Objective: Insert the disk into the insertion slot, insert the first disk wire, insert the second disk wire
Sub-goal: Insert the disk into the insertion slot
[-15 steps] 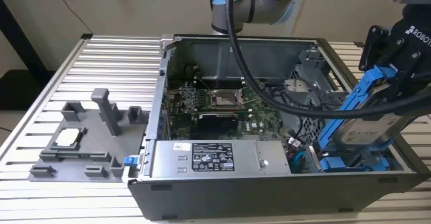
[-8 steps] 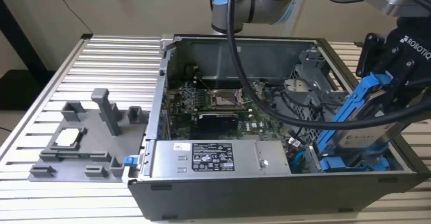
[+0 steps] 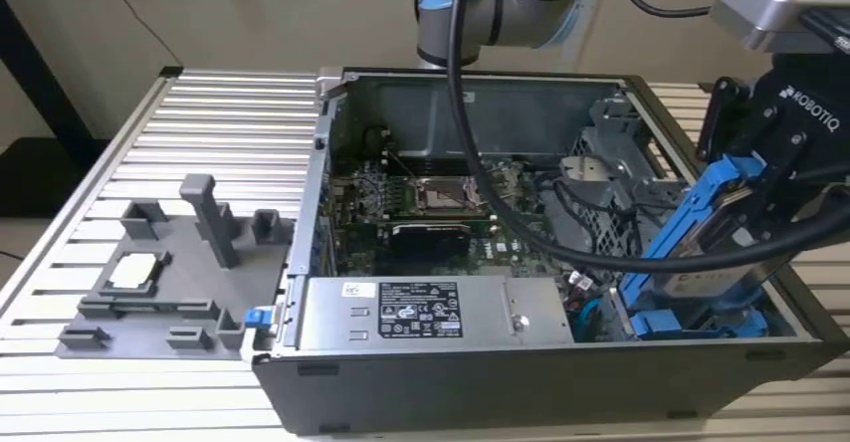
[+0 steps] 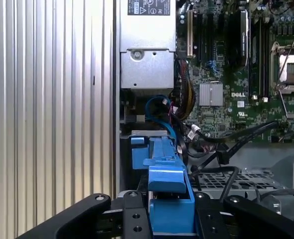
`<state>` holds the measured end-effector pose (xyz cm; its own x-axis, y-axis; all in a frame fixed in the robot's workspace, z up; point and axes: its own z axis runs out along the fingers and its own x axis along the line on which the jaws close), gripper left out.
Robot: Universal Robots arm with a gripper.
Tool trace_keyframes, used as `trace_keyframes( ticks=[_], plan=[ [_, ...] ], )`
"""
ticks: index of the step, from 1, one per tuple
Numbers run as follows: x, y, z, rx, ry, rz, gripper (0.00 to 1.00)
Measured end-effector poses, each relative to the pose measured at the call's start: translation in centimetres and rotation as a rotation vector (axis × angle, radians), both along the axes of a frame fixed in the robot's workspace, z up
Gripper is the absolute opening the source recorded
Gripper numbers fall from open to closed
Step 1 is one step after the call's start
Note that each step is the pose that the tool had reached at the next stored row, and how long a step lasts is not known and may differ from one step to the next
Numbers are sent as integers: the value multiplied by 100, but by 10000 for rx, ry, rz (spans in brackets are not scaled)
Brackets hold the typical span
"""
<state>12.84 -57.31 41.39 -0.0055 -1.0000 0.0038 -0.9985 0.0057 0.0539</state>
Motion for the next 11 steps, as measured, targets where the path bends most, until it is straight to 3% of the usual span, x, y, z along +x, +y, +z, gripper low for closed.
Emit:
trace_keyframes(
  ticks=[11],
  plan=[
    [0,-1,-127,3,0,136,33]
  ],
)
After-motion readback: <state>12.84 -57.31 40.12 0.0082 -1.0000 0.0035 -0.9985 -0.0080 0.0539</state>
